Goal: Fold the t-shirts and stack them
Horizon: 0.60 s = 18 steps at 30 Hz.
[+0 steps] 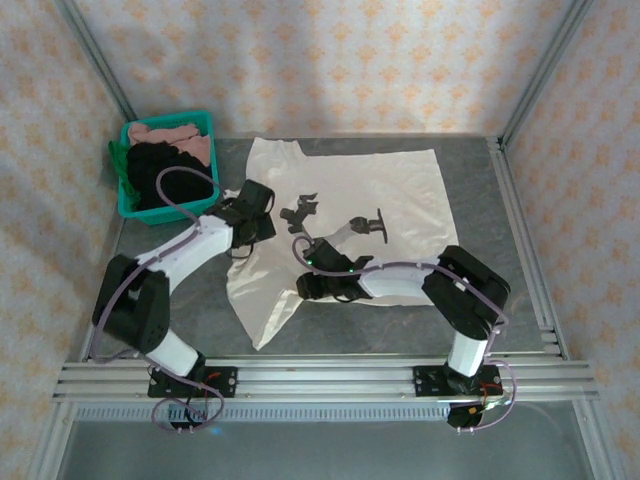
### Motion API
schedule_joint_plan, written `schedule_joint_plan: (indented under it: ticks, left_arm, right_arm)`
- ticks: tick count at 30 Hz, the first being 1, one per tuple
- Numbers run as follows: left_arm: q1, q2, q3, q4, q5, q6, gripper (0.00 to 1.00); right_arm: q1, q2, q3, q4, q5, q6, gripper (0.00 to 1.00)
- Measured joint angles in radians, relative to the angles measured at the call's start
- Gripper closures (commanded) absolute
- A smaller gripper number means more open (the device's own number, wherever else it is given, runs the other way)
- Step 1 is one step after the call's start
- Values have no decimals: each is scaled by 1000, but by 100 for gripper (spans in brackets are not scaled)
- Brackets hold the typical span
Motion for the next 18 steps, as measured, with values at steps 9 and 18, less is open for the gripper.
schedule_joint_plan:
  ticks: [9, 18]
  left_arm:
    - [22, 266, 228, -3, 53, 53, 42]
    - [74, 446, 397, -36, 76, 105, 62]
  right_arm:
    - [19, -122, -101, -113, 50, 0, 62]
    - [63, -311, -159, -278, 91, -8, 58]
